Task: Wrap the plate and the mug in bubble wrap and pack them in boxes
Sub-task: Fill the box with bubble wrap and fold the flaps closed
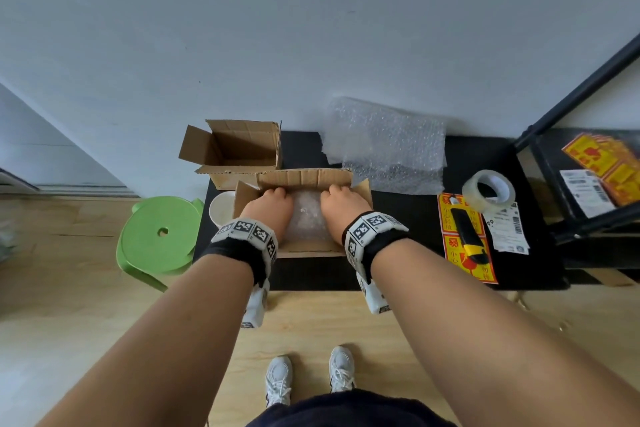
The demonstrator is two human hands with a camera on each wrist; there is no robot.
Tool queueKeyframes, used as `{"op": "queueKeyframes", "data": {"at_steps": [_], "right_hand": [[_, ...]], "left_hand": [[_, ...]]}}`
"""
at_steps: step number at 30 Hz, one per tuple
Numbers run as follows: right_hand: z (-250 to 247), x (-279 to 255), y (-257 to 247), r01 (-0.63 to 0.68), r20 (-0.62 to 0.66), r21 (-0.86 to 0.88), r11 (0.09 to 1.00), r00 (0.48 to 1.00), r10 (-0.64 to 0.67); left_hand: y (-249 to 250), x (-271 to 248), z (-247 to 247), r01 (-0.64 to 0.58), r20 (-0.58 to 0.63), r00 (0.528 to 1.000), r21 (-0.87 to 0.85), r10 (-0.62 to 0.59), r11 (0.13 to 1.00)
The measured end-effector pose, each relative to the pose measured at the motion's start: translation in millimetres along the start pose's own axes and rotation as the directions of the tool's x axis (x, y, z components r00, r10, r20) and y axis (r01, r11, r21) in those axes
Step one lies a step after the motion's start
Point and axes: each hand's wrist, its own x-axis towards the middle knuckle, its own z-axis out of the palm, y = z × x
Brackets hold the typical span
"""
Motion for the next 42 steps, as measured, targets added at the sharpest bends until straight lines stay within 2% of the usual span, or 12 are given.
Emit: {"op": "queueKeyframes", "data": {"at_steps": [3,5,8,10,12,15,19,24,30,35,37,42], "right_hand": [[-7,-9,-1,-0.037,-0.022,0.068,0.997,0.999,0.039],[-10,-18,0,-0.064,-0.132,0.139,0.988,0.988,0.083],[-11,-28,5,-0.152,-0.332,0.305,0.94,0.908,0.255],[-9,-32,11,-0.268,-0.358,0.388,0.882,0.838,0.413],[-8,-39,15,-0.374,-0.263,0.521,0.767,0.785,0.561],[-6,-46,19,-0.436,-0.044,0.673,0.597,0.782,0.621],[-4,-49,13,-0.393,-0.004,0.676,0.624,0.844,0.536],[-5,-52,5,-0.309,-0.005,0.691,0.654,0.902,0.431],[1,-48,3,-0.343,0.14,0.625,0.701,0.933,0.331],[0,-36,5,-0.407,0.303,0.635,0.657,0.913,0.273],[-6,-36,8,-0.407,0.352,0.597,0.692,0.907,0.229],[-23,-47,12,-0.345,0.429,0.469,0.813,0.894,0.132]], "left_hand": [[-1,-8,-1,0.025,-0.036,0.999,-0.123,-0.03,0.992],[-4,-17,-3,0.046,-0.141,0.987,-0.206,-0.076,0.977],[-13,-31,-4,0.112,-0.354,0.905,-0.34,-0.238,0.934],[-19,-39,-4,0.174,-0.397,0.831,-0.48,-0.389,0.86],[-23,-46,-2,0.244,-0.308,0.809,-0.599,-0.501,0.762],[-27,-51,2,0.319,-0.087,0.832,-0.732,-0.547,0.602],[-20,-54,2,0.284,-0.052,0.816,-0.831,-0.576,0.478],[-7,-59,-5,0.223,-0.096,0.889,-0.764,-0.448,0.606],[-18,-57,8,0.134,-0.034,0.974,-0.704,-0.222,0.697],[-28,-54,-1,0.114,0.203,0.979,-0.477,-0.017,0.871],[-30,-53,-8,0.128,0.259,0.966,-0.455,-0.006,0.881],[-27,-47,-14,0.141,0.13,0.987,-0.458,-0.091,0.877]]}}
